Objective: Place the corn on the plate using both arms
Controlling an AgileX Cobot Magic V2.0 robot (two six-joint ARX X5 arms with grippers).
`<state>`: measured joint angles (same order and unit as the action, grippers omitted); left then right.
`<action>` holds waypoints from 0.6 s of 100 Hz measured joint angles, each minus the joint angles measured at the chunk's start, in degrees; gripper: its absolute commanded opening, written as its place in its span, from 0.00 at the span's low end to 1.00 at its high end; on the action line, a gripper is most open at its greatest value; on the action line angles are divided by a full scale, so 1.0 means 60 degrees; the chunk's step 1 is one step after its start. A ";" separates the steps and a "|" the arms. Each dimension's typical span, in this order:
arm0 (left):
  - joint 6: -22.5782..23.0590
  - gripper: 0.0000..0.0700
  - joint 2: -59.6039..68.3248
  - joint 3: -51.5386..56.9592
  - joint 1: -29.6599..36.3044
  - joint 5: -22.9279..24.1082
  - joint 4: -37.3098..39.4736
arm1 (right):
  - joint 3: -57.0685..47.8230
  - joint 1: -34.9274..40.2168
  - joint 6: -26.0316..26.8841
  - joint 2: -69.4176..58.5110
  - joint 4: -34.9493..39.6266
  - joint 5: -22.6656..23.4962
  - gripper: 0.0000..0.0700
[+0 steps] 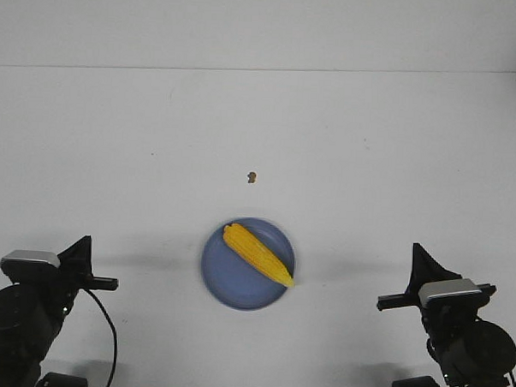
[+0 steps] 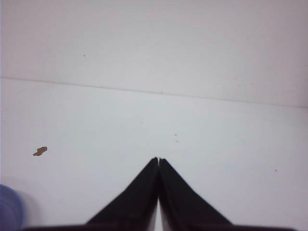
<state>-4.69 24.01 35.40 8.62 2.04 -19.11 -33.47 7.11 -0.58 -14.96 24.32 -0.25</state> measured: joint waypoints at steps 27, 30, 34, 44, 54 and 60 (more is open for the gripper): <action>0.0448 0.02 -0.1330 -0.1869 -0.0066 0.0000 0.2794 | 0.0000 0.0000 0.0000 0.0000 -0.0004 0.0000 0.00; 0.0448 0.02 -0.1504 -0.2266 -0.0087 0.0000 0.3067 | 0.0000 0.0000 0.0000 0.0000 0.0000 0.0000 0.00; 0.0448 0.02 -0.1770 -0.2779 -0.0087 -0.0007 0.3271 | 0.0000 0.0000 0.0000 0.0000 0.0000 0.0000 0.00; 0.0397 0.02 -0.2495 -0.3850 -0.0095 0.0000 0.3410 | 0.0000 0.0000 0.0000 0.0000 0.0000 0.0000 0.00; 0.0353 0.02 -0.3297 -0.4564 -0.0160 -0.0004 0.3453 | 0.0000 0.0000 0.0000 0.0000 -0.0004 0.0000 0.00; 0.0306 0.02 -0.3767 -0.4852 -0.0200 -0.0004 0.3464 | 0.0000 0.0000 0.0000 0.0000 -0.0004 0.0000 0.00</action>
<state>-2.85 1.41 6.28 7.42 2.02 1.67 -33.47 7.11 -0.58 -14.96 24.29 -0.25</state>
